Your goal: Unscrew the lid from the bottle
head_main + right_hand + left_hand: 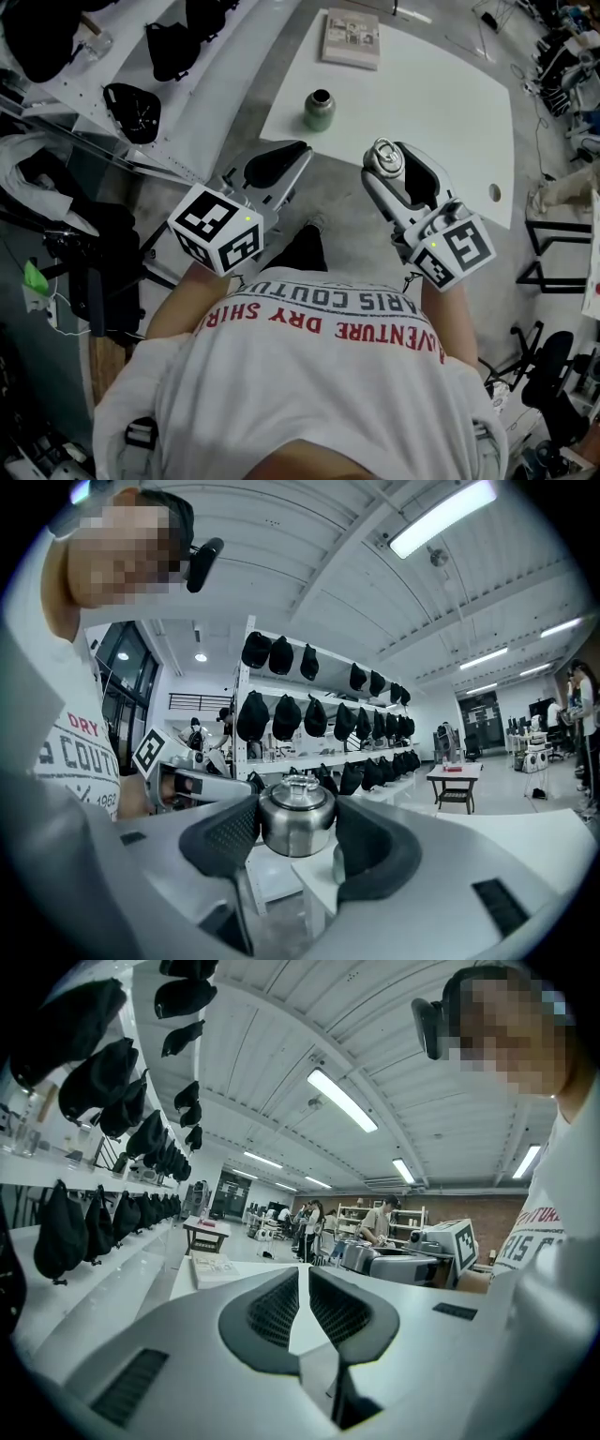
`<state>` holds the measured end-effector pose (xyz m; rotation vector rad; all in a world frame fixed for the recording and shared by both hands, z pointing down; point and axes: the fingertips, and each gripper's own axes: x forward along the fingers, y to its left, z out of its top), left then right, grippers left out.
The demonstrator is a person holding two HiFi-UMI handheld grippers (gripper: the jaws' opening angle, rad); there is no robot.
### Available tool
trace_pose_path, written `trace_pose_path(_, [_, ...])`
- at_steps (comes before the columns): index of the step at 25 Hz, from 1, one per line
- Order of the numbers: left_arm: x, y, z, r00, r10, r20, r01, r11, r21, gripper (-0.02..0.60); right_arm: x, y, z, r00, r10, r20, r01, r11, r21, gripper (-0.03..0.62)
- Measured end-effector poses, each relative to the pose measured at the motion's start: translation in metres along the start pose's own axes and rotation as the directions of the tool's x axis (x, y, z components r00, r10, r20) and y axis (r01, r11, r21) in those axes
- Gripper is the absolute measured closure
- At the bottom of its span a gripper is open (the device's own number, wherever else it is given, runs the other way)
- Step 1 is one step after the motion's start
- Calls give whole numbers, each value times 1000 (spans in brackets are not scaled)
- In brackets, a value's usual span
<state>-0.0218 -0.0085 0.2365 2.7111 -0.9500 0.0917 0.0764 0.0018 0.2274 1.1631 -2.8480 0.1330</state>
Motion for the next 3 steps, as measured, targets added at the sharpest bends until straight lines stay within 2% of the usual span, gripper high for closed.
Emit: trace_pose_path(3, [-1, 0, 0, 1000, 2, 1, -2, 1000, -3, 528, 0, 1, -1, 1000, 0, -1, 0, 1000, 2, 338])
